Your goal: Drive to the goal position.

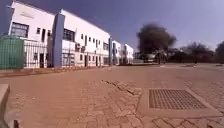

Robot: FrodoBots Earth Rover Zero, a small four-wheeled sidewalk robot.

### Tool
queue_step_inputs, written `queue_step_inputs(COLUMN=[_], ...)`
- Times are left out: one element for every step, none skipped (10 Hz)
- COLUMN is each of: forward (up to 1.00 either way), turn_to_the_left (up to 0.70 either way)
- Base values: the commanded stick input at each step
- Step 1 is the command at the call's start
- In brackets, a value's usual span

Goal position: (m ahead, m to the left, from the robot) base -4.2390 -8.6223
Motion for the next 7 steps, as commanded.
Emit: queue_step_inputs(forward=[0.0, 0.0, 0.0, 0.0, 0.0, 0.7, 0.7], turn_to_the_left=[0.0, 0.0, 0.0, 0.0, -0.19, -0.27, -0.27])
